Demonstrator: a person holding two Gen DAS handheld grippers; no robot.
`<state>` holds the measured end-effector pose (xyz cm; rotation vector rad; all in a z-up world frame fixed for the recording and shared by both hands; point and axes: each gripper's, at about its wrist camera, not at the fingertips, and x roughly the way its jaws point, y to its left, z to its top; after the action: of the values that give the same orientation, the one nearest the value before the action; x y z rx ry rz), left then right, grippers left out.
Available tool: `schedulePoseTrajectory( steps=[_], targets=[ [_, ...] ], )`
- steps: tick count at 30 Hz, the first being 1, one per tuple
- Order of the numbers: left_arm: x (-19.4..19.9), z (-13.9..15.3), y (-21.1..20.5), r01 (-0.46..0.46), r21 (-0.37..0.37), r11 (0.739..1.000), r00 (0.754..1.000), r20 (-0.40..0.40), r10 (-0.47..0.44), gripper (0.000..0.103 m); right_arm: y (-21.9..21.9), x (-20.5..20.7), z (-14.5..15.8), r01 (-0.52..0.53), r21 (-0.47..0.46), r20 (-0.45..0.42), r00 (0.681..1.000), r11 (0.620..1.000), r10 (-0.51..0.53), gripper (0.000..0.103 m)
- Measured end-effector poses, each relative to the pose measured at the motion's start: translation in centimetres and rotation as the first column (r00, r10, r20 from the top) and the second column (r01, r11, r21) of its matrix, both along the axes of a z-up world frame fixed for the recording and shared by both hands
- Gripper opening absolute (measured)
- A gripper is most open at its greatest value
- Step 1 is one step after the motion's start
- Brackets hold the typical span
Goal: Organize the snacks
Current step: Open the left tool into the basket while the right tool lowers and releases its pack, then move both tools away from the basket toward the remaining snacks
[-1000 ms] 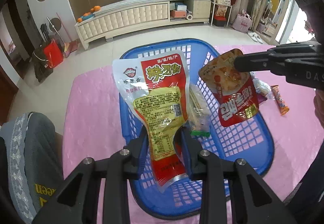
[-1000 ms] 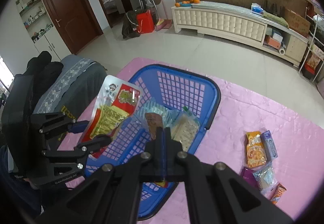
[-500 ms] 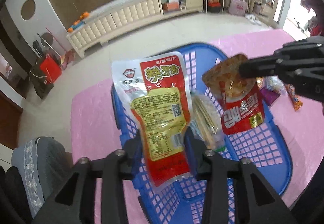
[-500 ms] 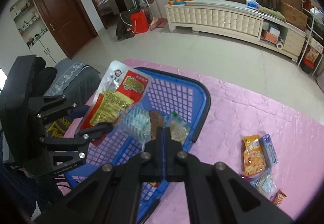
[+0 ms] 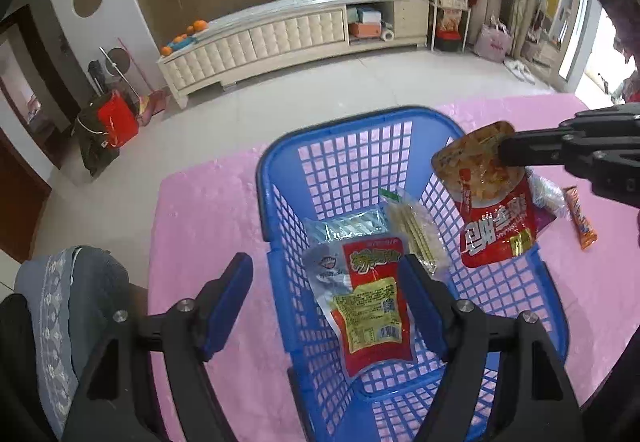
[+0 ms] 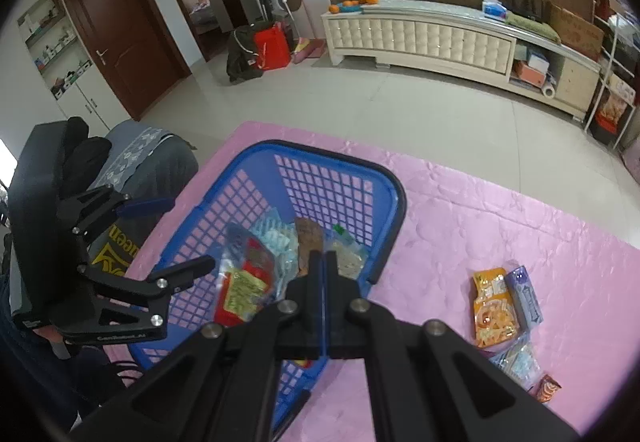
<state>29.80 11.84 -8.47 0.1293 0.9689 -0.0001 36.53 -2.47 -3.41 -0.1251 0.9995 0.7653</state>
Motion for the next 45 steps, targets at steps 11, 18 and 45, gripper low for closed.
schedulePoseTrajectory(
  steps=[11,18,45],
  targets=[
    [-0.8,0.0,2.0,-0.075,-0.050,0.996,0.997,0.028,0.076,0.076,2.6,1.2,-0.8,-0.033,-0.040,0.004,0.999,0.999,0.033,0.002],
    [-1.2,-0.1,3.1,-0.098,-0.100,0.990,0.994,0.044,0.103,0.076,4.8,1.8,-1.6,-0.062,-0.106,0.026,0.998,0.992,0.065,0.002],
    [-9.0,3.8,0.1,-0.100,-0.141,0.985,0.988,0.106,0.115,0.081,-0.3,-6.4,2.9,0.001,-0.132,0.099,0.995,0.991,0.013,0.081]
  ],
)
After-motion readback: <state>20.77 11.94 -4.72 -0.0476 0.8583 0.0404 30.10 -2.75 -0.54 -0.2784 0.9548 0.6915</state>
